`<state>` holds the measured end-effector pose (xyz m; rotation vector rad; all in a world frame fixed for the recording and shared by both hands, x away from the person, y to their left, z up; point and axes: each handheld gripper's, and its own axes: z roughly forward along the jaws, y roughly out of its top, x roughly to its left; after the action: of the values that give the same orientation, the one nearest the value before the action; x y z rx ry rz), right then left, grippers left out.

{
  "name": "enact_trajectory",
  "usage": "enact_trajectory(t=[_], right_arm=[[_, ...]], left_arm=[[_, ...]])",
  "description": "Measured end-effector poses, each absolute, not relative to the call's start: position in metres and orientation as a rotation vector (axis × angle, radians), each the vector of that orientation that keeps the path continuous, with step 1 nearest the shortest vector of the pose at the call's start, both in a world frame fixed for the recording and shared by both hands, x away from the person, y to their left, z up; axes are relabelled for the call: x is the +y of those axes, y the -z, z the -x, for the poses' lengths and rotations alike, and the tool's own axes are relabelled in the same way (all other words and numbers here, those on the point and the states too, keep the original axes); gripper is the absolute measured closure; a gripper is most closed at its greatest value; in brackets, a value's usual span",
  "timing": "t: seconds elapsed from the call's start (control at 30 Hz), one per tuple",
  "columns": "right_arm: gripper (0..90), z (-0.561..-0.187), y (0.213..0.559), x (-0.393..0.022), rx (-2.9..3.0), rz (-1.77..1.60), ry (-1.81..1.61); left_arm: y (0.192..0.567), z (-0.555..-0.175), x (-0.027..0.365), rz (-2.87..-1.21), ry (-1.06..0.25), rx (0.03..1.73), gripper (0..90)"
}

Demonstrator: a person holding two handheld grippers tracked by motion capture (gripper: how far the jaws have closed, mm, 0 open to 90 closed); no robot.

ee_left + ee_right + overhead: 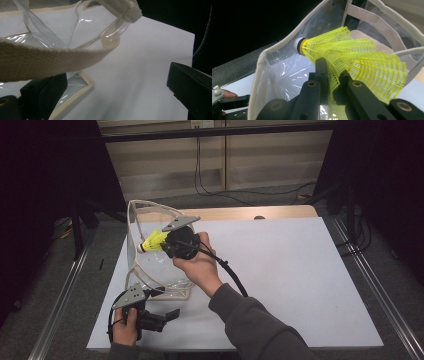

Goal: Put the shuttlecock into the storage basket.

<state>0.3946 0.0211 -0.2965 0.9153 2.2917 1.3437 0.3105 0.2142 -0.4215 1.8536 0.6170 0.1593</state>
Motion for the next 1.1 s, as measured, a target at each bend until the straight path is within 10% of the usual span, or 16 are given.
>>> enact_trajectory(t=[1.1], right_arm=[[86.0, -0.406, 0.315, 0.04, 2.304, -0.984, -1.366]], left_arm=[[0.422, -0.311, 0.216, -1.849, -0.159, 0.621, 3.1]])
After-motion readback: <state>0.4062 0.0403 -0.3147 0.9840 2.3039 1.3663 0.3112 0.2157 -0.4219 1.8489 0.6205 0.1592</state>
